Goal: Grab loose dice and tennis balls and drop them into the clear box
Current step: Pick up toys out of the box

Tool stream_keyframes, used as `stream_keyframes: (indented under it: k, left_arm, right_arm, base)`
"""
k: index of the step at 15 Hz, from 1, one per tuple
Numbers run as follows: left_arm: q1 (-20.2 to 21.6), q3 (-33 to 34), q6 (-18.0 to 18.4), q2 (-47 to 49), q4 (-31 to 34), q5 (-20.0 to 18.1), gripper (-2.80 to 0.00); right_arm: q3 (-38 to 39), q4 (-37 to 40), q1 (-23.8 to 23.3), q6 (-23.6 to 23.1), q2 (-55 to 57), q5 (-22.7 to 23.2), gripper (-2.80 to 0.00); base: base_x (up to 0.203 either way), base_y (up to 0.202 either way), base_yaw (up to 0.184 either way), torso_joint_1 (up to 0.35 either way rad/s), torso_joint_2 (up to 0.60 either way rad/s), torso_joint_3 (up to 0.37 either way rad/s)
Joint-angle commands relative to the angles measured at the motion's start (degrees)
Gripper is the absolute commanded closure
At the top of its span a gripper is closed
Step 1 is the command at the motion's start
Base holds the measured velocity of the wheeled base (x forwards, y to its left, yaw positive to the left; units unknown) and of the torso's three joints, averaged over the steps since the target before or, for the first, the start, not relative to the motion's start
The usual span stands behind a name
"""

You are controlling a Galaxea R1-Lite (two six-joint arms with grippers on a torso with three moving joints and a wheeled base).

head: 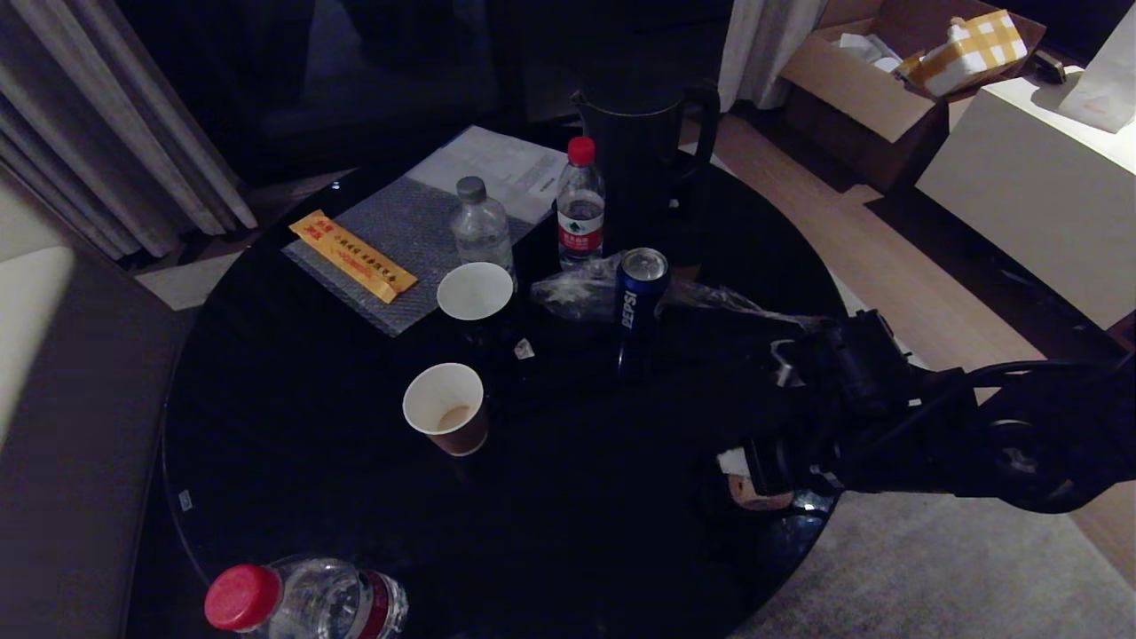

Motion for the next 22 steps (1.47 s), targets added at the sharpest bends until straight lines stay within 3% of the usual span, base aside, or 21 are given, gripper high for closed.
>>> stream_keyframes:
  k: [1, 8, 9, 16, 22]
  left_arm:
    - [0.0, 0.1, -0.1, 0.1, 0.0, 0.0, 0.0]
    - [0.0, 0.1, 0.0, 0.0, 0.0, 0.0, 0.0]
    - [0.0, 0.1, 0.0, 0.1, 0.0, 0.0, 0.0]
    - [0.0, 0.1, -0.1, 0.0, 0.0, 0.0, 0.0]
    - [0.0, 0.1, -0.1, 0.1, 0.0, 0.0, 0.0]
  right_arm:
    - [0.6, 0.1, -0.1, 0.1, -0.5, -2.3, 0.0]
    - [2.9, -0.1, 0.1, -0.1, -3.8, -5.5, 0.0]
    - [2.9, 0.0, 0.2, -0.1, -3.7, -6.2, -2.8]
    - [3.4, 0.4, 0.2, -0.9, -3.6, -6.4, -2.8]
    - [4.8, 0.9, -0.2, -7.3, -5.1, -6.3, -2.8]
  base:
    - [0.0, 0.0, 0.0, 0.0, 0.0, 0.0]
    - [0.0, 0.0, 0.0, 0.0, 0.0, 0.0]
    - [0.0, 0.0, 0.0, 0.0, 0.0, 0.0]
    - [0.0, 0.0, 0.0, 0.0, 0.0, 0.0]
    - [0.0, 0.0, 0.0, 0.0, 0.0, 0.0]
